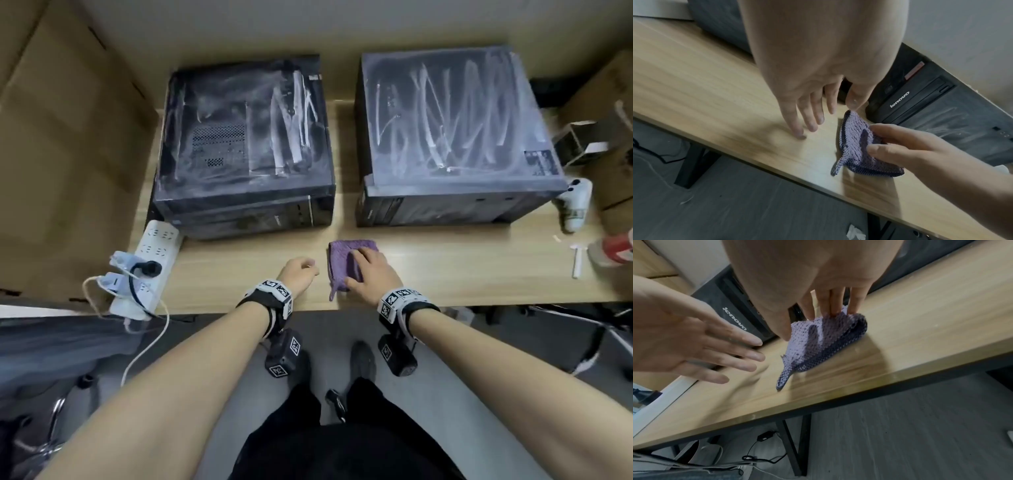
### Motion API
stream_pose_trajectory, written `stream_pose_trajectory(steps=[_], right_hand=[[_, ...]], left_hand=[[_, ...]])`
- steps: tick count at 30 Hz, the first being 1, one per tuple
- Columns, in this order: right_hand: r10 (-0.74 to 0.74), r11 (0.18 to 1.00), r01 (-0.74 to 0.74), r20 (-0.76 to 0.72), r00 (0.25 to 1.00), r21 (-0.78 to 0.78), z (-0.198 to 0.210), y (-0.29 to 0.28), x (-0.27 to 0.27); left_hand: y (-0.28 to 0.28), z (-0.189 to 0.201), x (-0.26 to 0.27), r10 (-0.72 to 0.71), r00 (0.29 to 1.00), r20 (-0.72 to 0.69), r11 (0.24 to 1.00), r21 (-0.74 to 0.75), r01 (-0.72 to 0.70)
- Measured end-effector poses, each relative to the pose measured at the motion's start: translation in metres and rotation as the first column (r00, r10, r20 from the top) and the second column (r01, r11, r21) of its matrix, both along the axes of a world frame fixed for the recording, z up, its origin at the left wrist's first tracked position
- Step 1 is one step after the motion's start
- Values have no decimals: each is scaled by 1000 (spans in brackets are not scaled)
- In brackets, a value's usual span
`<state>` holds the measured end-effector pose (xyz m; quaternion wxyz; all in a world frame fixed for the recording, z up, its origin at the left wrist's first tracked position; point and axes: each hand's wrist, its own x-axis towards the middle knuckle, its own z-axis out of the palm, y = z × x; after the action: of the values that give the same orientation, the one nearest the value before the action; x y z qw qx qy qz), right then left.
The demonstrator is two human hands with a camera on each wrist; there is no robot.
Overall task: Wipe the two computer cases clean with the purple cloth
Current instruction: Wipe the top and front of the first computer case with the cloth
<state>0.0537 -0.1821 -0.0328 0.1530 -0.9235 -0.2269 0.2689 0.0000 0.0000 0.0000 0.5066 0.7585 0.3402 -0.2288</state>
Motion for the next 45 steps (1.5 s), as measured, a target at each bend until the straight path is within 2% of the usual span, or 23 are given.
stream_pose_trajectory(steps=[5, 10, 14, 16, 19, 24, 30, 33, 36, 39, 40, 42, 43, 45], right_hand=[[-6, 994, 12, 59, 998, -105, -8, 11, -1], [-63, 992, 72, 88, 994, -103, -10, 23, -1], [-17, 994, 21, 40, 999, -107, -8, 28, -5], [-105, 994, 105, -9, 994, -13, -1, 33, -4], [-287, 941, 302, -109, 952, 153, 21, 44, -1], [-274, 887, 321, -182, 944, 332, 71, 64, 7], [-350, 734, 329, -83, 933, 594, 141, 85, 30], [-432, 739, 284, 107, 896, 611, 157, 92, 51], [-447, 799, 268, 233, 863, 539, 153, 96, 72], [-207, 961, 166, 178, 962, 221, 135, 108, 77], [-131, 988, 117, 145, 981, 98, 127, 113, 73], [-37, 995, 54, 187, 982, -84, 111, 122, 63], [-19, 991, 49, 235, 972, -122, 106, 125, 58], [-26, 992, 61, 295, 955, -110, 96, 130, 50]], left_hand=[[7, -9, -1, 77, 997, 11, 995, -57, -76], [15, -9, -10, 76, 997, 7, 993, -87, -75], [32, -5, -17, 86, 996, 14, 992, -94, -84], [44, 2, -18, 82, 996, 36, 993, -87, -78], [67, 15, -18, 77, 994, 83, 995, -73, -71], [101, 35, -21, 53, 991, 123, 999, -17, -51], [138, 68, -13, 5, 976, 218, 999, 40, -14], [158, 83, -3, 0, 949, 316, 999, 52, -17], [176, 95, 7, 84, 913, 400, 994, 35, -107], [197, 101, 14, 203, 847, 492, 952, 103, -289], [204, 102, 14, 256, 817, 517, 921, 127, -369], [216, 103, 11, 335, 751, 569, 836, 188, -516], [222, 101, 8, 341, 735, 587, 797, 234, -557], [234, 92, 5, 323, 765, 557, 772, 312, -553]])
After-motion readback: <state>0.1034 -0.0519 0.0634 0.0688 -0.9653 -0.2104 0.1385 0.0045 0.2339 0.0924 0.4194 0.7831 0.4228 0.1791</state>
